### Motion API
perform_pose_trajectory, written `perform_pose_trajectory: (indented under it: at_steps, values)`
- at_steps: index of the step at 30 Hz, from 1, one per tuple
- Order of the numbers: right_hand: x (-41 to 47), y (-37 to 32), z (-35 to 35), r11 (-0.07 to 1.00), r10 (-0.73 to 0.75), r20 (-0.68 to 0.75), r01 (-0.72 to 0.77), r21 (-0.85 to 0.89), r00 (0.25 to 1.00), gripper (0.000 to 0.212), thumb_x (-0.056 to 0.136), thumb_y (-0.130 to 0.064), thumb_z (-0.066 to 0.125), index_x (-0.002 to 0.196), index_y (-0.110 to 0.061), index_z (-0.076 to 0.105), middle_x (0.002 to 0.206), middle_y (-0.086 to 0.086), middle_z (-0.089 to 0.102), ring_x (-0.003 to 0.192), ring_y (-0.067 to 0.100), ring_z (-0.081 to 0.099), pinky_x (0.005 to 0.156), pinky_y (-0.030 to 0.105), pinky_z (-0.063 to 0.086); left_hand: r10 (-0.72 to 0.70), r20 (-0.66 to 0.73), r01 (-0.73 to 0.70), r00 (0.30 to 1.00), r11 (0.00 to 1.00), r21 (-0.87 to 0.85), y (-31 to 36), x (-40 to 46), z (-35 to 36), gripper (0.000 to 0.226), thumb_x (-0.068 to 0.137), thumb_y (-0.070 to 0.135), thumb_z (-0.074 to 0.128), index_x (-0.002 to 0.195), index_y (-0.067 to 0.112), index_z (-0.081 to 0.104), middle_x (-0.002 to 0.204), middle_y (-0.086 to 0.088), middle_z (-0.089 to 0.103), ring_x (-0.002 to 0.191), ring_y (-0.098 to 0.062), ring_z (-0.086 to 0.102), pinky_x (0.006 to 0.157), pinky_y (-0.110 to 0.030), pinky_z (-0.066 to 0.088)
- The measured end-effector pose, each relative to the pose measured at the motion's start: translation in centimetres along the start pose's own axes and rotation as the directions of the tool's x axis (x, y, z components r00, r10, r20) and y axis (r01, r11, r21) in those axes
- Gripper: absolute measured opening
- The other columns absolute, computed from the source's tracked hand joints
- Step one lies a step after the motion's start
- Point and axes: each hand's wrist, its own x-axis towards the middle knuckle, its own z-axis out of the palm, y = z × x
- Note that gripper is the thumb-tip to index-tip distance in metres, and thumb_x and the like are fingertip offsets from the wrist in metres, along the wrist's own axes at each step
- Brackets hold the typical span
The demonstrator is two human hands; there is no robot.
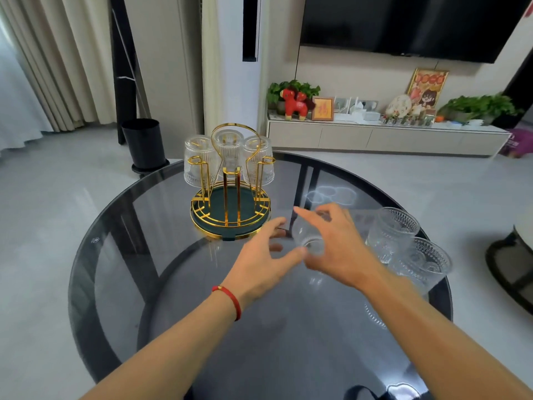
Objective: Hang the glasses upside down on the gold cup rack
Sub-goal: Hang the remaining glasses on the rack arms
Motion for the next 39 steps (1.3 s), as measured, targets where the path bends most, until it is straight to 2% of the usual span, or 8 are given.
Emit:
perform_pose_trajectory:
  at_steps: [8,13,17,19,22,25,28,39]
  values:
    - [-1.3,-3.3,1.0,0.94,-0.289,-0.035,0.29,0.181,0.957,0.098,0.078,-0.038,0.088,0.159,-0.031,0.033,0.147,-0.006,0.043,0.135,0.007,0.047,0.111,0.026,0.043,-0.078,0.0,0.078,0.997,0.994,-0.074,0.8,-1.1,-3.2,0.069,0.057,0.045,0.088,0.118,0.039,0.056,0.112,0.012,0.07,0.101,-0.006,0.069,0.085,-0.032,0.061]
    - [-0.6,-4.0,1.0,0.875,0.044,0.009,-0.043,0.483,0.999,0.08,0.078,-0.081,0.058,0.15,-0.052,0.038,0.145,-0.026,0.05,0.129,-0.003,0.052,0.112,0.031,0.043,-0.186,0.026,0.163,0.982,0.775,-0.611,1.3,-1.2,-5.8,0.081,0.062,0.033,0.088,0.131,0.007,0.054,0.129,-0.021,0.065,0.113,-0.038,0.068,0.089,-0.056,0.06]
    - [-0.2,-4.5,2.2,0.535,0.174,0.118,-0.195,0.822,0.978,0.059,0.082,-0.062,0.065,0.138,-0.046,0.053,0.125,-0.008,0.073,0.113,0.013,0.072,0.102,0.049,0.056,-0.185,0.035,0.158,0.982,0.71,-0.686,0.9,-1.1,-6.4,0.066,0.074,0.02,0.076,0.134,0.004,0.054,0.132,-0.022,0.065,0.116,-0.036,0.068,0.091,-0.053,0.059]
    - [0.5,-4.9,2.2,0.528,0.23,0.047,-0.165,0.833,0.972,0.06,0.075,-0.062,0.074,0.129,-0.041,0.062,0.115,-0.004,0.077,0.107,0.016,0.074,0.097,0.047,0.059,-0.151,0.025,0.126,0.988,0.709,-0.694,0.4,-0.7,-6.8,0.055,0.081,0.022,0.071,0.132,0.007,0.06,0.128,-0.018,0.069,0.116,-0.033,0.068,0.091,-0.049,0.06]
    - [1.5,-6.2,1.4,0.687,0.291,-0.174,-0.079,0.722,0.941,0.058,0.07,-0.064,0.078,0.123,-0.043,0.066,0.11,-0.011,0.076,0.101,0.009,0.073,0.08,0.027,0.06,-0.15,-0.039,0.106,0.988,0.836,-0.538,-0.5,-0.4,-7.3,0.03,0.103,0.044,0.05,0.12,0.026,0.068,0.118,-0.005,0.075,0.111,-0.024,0.07,0.09,-0.037,0.06]
    - [2.8,-8.1,0.1,0.783,0.258,-0.349,0.016,0.621,0.901,0.059,0.076,-0.056,0.079,0.131,-0.045,0.062,0.12,-0.018,0.07,0.107,0.002,0.067,0.091,0.032,0.059,-0.099,-0.137,0.097,0.986,0.995,-0.021,-2.6,-0.2,-7.3,0.049,0.105,0.058,0.027,0.128,0.035,0.063,0.142,0.001,0.061,0.131,-0.017,0.053,0.111,-0.033,0.039]
    - [4.9,-10.7,-1.9,0.832,0.169,-0.426,0.103,0.545,0.889,0.064,0.08,-0.052,0.079,0.139,-0.045,0.057,0.135,-0.015,0.065,0.123,0.007,0.062,0.103,0.042,0.054,0.034,-0.019,-0.018,0.999,0.831,0.555,-4.7,0.6,-6.5,0.052,0.108,0.045,0.038,0.152,0.018,0.044,0.167,-0.005,0.028,0.154,-0.02,0.015,0.122,-0.034,0.012]
    - [15.5,-18.3,-1.5,0.949,-0.002,-0.319,0.103,0.298,0.948,0.091,0.079,-0.04,0.083,0.152,-0.015,0.035,0.136,0.007,0.055,0.113,0.015,0.049,0.096,0.032,0.044,0.044,0.014,-0.04,0.999,0.673,0.739,-6.6,1.8,-5.4,0.071,0.101,0.036,0.051,0.161,0.016,0.018,0.169,-0.002,0.016,0.156,-0.024,0.002,0.124,-0.053,0.016]
